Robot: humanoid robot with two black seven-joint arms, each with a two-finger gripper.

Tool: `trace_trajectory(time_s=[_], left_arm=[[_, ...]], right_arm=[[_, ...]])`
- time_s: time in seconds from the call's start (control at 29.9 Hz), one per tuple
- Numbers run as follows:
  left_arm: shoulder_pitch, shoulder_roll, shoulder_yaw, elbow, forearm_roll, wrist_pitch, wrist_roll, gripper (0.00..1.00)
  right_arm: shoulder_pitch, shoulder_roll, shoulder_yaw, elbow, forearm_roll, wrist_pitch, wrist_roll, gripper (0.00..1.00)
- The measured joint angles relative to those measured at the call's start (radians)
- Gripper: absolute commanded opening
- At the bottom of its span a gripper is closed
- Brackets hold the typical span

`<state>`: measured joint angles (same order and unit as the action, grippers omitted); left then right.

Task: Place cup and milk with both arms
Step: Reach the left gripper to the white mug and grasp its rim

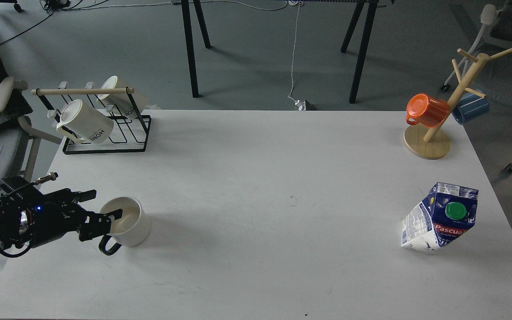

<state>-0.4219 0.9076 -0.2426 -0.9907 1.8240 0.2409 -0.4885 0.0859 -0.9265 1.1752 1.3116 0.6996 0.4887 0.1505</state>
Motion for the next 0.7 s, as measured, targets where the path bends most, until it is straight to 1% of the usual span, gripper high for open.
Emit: trace_trajectory(time_s=[0.13,0.17,0.23,0.27,0.3,0.33,0.43,0.47,0.53,0.7], left_arm=[[0.000,-0.036,0.012,0.050,0.000,0.000,0.000,0.92],[0.000,-0.040,0.016,0.057,0.000,0.000,0.000,0.89],[0.000,-0.043,0.021,0.069,0.000,0.000,0.000,0.78],[0.000,-0.045,0.023,0.071,0.000,0.001,0.000,0.72],[0.000,-0.046,0.025,0.072,0.000,0.001,0.000,0.62],[0.000,-0.046,0.029,0.073,0.001,0.001,0.000,0.48],[-0.001,-0.048,0.044,0.074,0.006,0.003,0.000,0.12],[-0.001,-0.050,0.047,0.075,0.009,0.004,0.000,0.08],[-0.003,-0.060,0.048,0.076,0.014,0.010,0.000,0.04],[-0.013,-0.073,0.049,0.071,0.016,0.035,0.000,0.02]], right_arm=[[-0.008,0.000,0.002,0.000,0.000,0.000,0.000,0.98],[-0.010,0.000,0.003,-0.001,0.000,0.000,0.000,0.98],[-0.011,0.000,0.005,-0.001,0.000,0.000,0.002,0.98],[-0.012,0.000,0.005,-0.001,0.000,0.000,0.004,0.98],[-0.013,0.000,0.005,-0.001,0.000,0.000,0.006,0.98],[-0.013,0.000,0.006,-0.002,0.000,0.000,0.009,0.99],[-0.015,0.000,0.006,-0.002,0.000,0.000,0.013,0.99],[-0.015,0.000,0.006,-0.002,0.000,0.000,0.013,0.98],[-0.017,0.000,0.005,-0.002,0.000,0.000,0.014,0.98],[-0.020,0.000,0.004,-0.002,0.000,0.000,0.014,0.98]])
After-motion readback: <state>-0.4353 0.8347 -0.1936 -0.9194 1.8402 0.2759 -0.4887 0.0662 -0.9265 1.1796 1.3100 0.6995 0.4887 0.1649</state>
